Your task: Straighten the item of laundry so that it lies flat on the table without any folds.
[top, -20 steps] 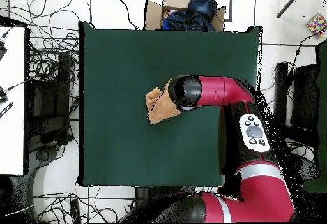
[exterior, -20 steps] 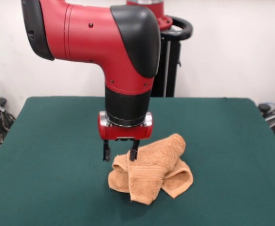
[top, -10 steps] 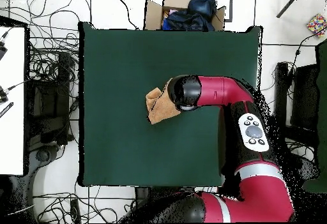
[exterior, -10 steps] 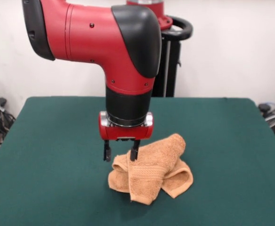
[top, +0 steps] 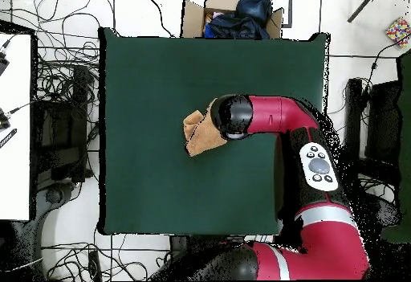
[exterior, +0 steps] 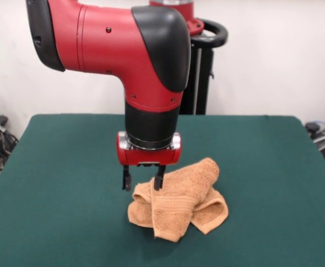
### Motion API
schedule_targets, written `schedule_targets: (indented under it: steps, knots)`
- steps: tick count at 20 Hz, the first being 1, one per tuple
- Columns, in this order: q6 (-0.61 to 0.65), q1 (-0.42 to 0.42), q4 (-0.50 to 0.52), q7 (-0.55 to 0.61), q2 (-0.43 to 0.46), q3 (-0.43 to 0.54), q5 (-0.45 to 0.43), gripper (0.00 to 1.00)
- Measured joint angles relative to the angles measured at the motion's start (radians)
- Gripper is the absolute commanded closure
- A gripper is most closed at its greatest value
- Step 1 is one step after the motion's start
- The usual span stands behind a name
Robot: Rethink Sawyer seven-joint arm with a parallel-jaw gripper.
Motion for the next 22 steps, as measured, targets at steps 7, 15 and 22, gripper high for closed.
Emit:
schedule_targets:
  steps: [7, 15, 22]
  knots:
    - [0.000, 0.000, 0.000, 0.000, 0.000, 0.000, 0.000, 0.00]
    - [0.000, 0.016, 0.000, 0.000, 0.002, 0.000, 0.000, 0.00]
    - [0.000, 0.044, 0.000, 0.000, 0.002, 0.000, 0.000, 0.00]
